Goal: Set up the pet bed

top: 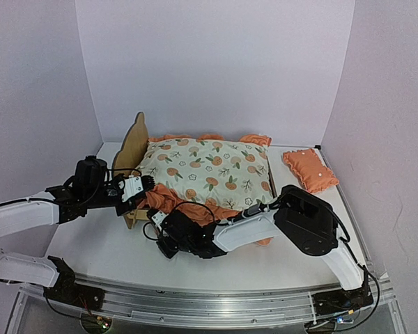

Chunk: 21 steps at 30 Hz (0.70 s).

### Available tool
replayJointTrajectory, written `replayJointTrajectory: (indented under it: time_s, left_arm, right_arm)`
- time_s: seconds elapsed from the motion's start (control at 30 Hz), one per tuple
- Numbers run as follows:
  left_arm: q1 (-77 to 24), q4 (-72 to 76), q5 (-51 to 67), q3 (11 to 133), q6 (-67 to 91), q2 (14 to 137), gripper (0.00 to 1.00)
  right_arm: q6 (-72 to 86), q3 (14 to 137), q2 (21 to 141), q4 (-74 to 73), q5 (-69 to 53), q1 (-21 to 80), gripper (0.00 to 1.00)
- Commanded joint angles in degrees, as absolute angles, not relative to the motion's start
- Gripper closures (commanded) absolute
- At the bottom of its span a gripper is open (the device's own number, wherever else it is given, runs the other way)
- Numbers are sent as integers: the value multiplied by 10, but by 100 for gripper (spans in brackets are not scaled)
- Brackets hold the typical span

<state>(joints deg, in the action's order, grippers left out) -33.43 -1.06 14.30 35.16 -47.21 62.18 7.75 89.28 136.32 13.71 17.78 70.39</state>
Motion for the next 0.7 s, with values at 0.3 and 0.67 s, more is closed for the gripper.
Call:
replayJointTrajectory:
  time_s: [0.3, 0.67]
  left_arm:
    - [-333, -25, 188, 398, -421, 652, 100]
    - [-333, -40, 202, 408, -409, 660, 100]
  right_arm:
    - [142, 884, 1269, 141, 101, 707, 63]
    - [264, 958, 1380, 247, 198, 707, 64]
